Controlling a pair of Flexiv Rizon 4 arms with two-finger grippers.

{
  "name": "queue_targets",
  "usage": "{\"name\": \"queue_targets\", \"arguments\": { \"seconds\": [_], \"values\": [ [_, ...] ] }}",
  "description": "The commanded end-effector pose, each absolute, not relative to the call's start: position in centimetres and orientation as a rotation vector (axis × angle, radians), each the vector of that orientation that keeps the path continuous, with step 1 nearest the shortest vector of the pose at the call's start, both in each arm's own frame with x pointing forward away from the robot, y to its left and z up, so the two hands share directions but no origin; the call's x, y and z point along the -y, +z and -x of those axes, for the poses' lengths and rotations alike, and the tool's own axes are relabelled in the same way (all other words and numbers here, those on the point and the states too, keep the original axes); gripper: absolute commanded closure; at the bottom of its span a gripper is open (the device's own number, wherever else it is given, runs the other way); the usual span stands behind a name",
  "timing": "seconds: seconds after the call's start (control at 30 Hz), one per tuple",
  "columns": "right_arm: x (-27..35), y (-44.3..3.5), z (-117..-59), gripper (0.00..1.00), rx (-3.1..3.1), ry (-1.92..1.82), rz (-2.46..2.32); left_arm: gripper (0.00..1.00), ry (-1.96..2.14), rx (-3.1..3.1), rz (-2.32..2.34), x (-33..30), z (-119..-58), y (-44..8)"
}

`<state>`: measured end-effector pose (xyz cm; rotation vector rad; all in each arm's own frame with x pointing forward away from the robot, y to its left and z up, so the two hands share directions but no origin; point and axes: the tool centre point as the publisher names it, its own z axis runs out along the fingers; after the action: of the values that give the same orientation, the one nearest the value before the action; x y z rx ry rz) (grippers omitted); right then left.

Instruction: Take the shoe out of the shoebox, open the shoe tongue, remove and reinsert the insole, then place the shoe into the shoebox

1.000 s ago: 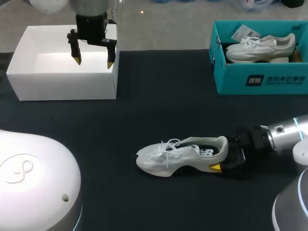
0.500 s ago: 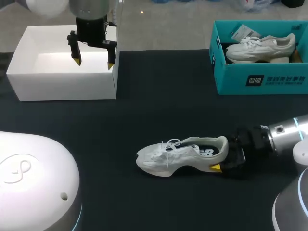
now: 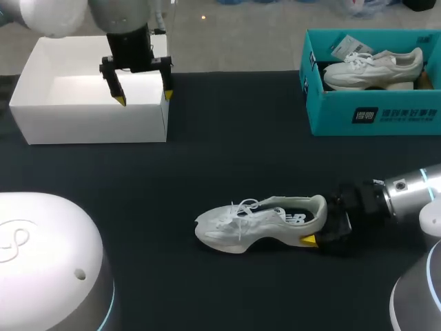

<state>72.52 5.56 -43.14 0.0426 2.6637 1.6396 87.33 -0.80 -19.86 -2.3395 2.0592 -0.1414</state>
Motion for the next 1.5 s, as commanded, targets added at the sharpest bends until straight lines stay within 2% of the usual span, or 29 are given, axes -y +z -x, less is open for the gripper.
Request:
{"name": "queue_targets", "arguments": {
  "seconds": [0.03, 0.43, 1.17, 1.5],
  "values": [
    [-5.5, -43.5, -72.3, 1.00, -2.664, 1.634, -0.044, 0.00, -0.153, -2.094, 2.324, 2.1, -84.4, -21.7],
    [-5.5, -43.5, -72.3, 1.00, -2.664, 1.634, -0.044, 0.00, -0.029, -2.320, 2.101, 9.1, -78.8, -24.9],
    [-5.5, -43.5, -72.3, 1.00, -2.664, 1.634, -0.044, 0.00, -0.050, -2.582, 1.785, 21.4, -74.6, -29.4],
    [-5.5, -43.5, -72.3, 1.00, -2.664, 1.634, -0.044, 0.00, -0.092, -2.635, 1.649, 24.2, -73.1, -30.8]
  ]
}}
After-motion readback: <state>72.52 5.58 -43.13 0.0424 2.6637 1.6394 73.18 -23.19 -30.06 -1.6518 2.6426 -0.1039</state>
